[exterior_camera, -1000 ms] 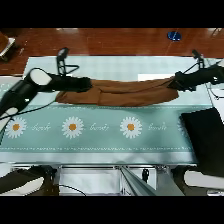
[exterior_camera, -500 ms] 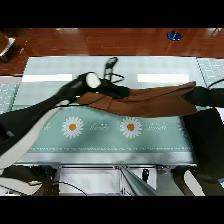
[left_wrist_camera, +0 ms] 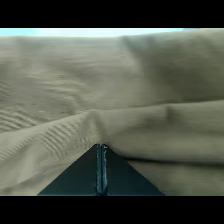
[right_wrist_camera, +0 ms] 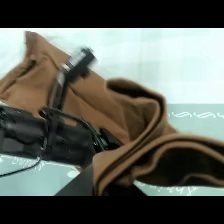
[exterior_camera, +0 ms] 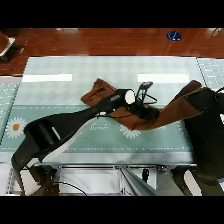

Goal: Fold the shirts.

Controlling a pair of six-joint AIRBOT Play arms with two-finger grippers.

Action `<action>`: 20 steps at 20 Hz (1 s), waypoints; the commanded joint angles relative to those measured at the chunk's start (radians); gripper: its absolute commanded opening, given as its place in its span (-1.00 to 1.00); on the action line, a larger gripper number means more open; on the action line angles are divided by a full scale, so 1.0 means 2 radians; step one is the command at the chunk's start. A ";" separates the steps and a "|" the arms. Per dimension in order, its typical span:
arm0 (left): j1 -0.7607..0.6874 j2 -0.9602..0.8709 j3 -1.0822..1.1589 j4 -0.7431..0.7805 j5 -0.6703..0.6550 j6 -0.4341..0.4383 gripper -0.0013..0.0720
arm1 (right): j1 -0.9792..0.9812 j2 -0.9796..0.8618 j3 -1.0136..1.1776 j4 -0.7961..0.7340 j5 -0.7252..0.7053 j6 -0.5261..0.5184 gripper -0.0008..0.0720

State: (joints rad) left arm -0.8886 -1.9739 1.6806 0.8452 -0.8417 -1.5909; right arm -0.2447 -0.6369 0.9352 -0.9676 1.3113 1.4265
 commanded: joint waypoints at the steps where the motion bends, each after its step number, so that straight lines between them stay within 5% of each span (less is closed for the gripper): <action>1: 0.009 -0.002 0.025 -0.004 -0.032 -0.005 -0.91 | 0.000 0.002 0.000 0.005 -0.002 0.004 -0.93; 8: 0.257 0.166 0.004 0.158 -0.160 -0.040 -0.91 | 0.063 -0.054 0.013 0.087 -0.032 -0.001 -0.93; 13: 0.397 0.400 -0.171 0.167 -0.115 -0.020 -0.91 | 0.230 -0.214 0.102 0.113 -0.142 -0.006 -0.93; 20: 0.422 0.690 -0.492 0.165 -0.044 -0.031 -0.91 | 0.342 -0.487 0.307 0.115 -0.180 0.015 -0.93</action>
State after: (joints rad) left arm -0.0673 -0.8036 0.9321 1.1690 -0.9924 -1.6310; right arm 0.3592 -1.4185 1.4059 -0.7437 0.9913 1.4330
